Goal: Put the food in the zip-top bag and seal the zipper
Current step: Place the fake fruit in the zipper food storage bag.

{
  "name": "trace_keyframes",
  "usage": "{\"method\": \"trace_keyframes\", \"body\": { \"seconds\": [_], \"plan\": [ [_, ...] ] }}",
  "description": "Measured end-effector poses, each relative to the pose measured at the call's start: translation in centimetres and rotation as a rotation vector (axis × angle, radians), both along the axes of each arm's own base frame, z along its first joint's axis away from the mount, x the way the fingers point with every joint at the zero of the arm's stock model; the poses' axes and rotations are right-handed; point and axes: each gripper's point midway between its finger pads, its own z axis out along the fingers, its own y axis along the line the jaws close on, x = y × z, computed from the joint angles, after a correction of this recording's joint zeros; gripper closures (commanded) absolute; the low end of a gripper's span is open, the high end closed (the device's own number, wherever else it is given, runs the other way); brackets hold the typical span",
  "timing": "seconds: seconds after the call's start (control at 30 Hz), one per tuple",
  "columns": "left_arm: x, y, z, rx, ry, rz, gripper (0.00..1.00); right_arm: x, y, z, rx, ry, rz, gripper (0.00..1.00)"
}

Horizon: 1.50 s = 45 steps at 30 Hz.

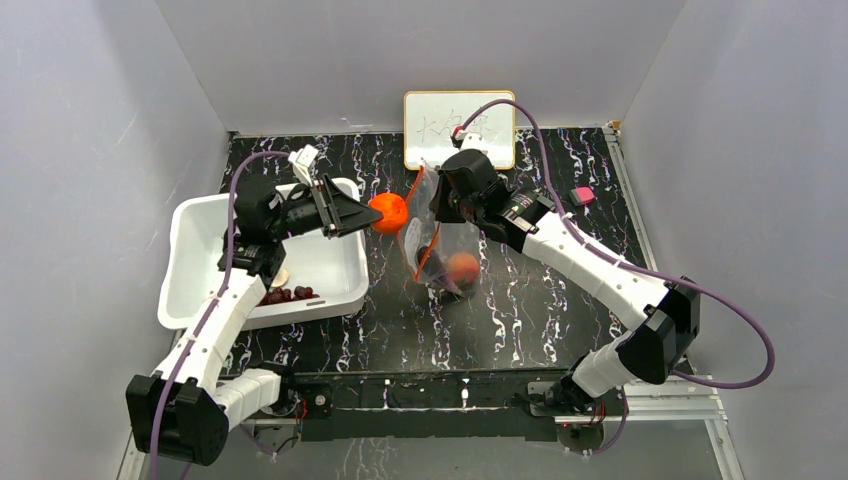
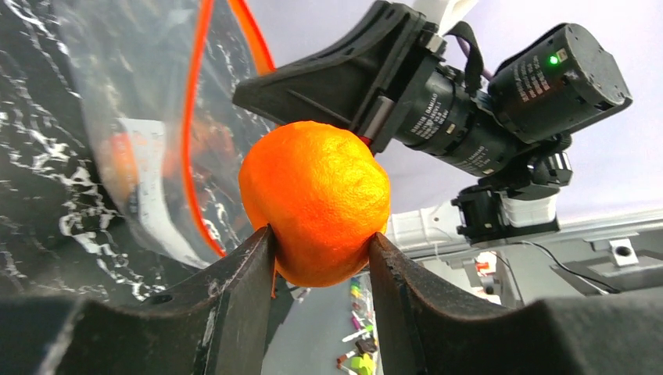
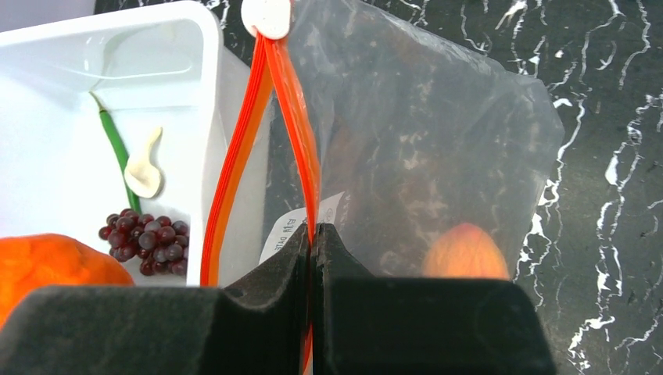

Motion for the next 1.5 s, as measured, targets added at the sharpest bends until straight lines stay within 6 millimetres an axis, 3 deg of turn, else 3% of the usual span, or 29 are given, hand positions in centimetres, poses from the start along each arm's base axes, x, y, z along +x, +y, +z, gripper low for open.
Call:
{"method": "trace_keyframes", "body": {
  "seconds": [0.33,0.47,0.6,0.7,0.8,0.97,1.1,1.27,1.33,1.5],
  "plan": [
    [-0.9,-2.7,0.8,-0.066,0.038,-0.041,0.84,-0.8,1.1,1.0,0.057,-0.003,0.068,1.0],
    [-0.6,-3.0,-0.1,-0.068,0.07,-0.034,0.84,-1.3,1.4,2.0,0.098,-0.024,0.094,1.0],
    [-0.6,-3.3,-2.6,-0.041,0.137,-0.007,0.81,-1.9,1.4,2.7,0.128,-0.038,0.117,1.0],
    [-0.6,-3.4,-3.7,-0.005,0.153,0.01,0.73,-2.1,1.6,3.1,0.144,-0.045,0.128,1.0],
    [-0.5,-3.4,-4.8,0.029,0.182,0.027,0.54,-2.4,2.1,3.2,0.173,-0.053,0.157,1.0],
    [0.0,-3.5,-5.9,0.055,0.23,0.031,0.41,-3.1,2.7,2.1,0.196,-0.024,0.192,1.0],
    [0.1,-3.5,-5.3,0.059,0.198,0.036,0.32,-3.3,2.8,1.5,0.202,-0.016,0.2,1.0],
    [-0.1,-2.9,-2.8,0.067,0.075,0.062,0.32,-3.6,2.4,1.1,0.205,-0.014,0.198,1.0],
    [0.0,-2.5,-1.5,0.099,0.008,0.081,0.33,-3.1,1.6,1.1,0.19,-0.02,0.151,1.0],
    [0.8,-0.7,-1.5,0.289,-0.056,0.142,0.34,-2.1,-1.1,1.8,0.116,-0.025,0.043,1.0]
  ]
}}
